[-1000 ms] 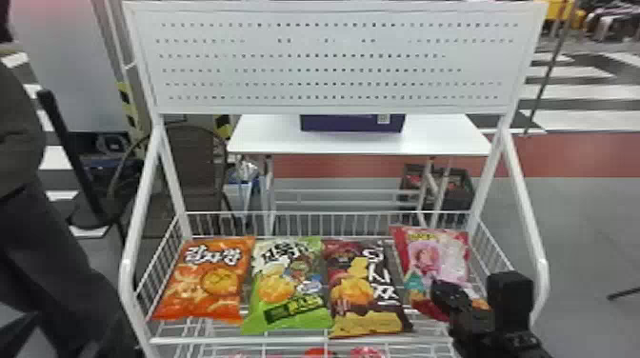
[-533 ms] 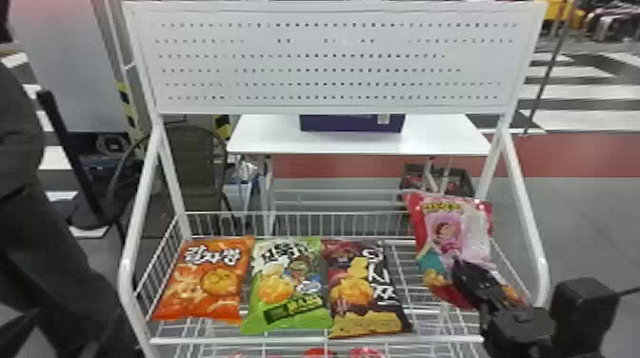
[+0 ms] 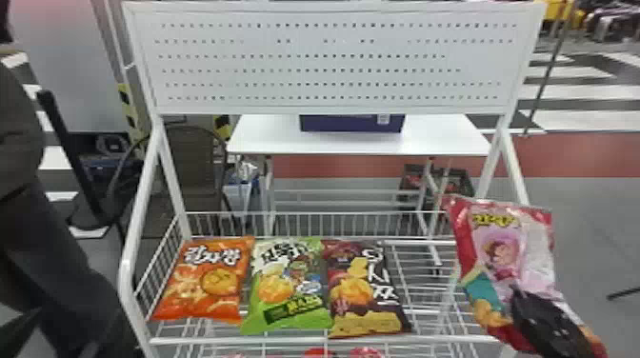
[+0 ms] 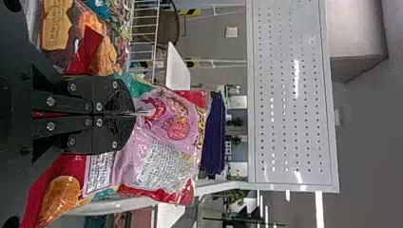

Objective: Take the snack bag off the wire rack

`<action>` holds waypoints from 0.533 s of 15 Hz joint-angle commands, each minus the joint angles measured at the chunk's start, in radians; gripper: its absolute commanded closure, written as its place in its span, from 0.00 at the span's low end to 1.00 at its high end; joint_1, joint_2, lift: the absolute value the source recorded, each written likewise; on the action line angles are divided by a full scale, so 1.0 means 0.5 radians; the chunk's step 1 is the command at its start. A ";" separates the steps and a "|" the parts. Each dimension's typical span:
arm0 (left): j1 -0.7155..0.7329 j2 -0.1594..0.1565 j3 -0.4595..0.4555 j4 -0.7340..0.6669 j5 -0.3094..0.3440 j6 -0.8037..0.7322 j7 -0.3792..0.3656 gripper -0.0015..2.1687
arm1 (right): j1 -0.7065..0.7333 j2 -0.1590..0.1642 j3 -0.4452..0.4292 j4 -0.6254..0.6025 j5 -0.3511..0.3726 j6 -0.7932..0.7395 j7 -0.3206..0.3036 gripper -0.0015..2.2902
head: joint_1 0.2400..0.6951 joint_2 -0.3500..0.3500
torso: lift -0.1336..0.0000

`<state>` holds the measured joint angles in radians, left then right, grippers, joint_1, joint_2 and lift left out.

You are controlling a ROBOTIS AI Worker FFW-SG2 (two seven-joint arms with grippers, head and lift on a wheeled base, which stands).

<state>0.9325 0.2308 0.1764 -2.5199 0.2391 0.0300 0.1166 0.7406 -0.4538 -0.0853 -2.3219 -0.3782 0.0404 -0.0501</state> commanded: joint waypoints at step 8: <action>-0.027 0.011 0.000 0.011 0.034 0.000 0.003 0.07 | 0.261 0.006 -0.225 -0.112 -0.017 -0.058 -0.001 0.93 | 0.57 0.50 | 1.00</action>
<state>0.9177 0.2365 0.1763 -2.5128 0.2561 0.0300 0.1182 0.8708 -0.4521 -0.1997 -2.3745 -0.3879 0.0117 -0.0510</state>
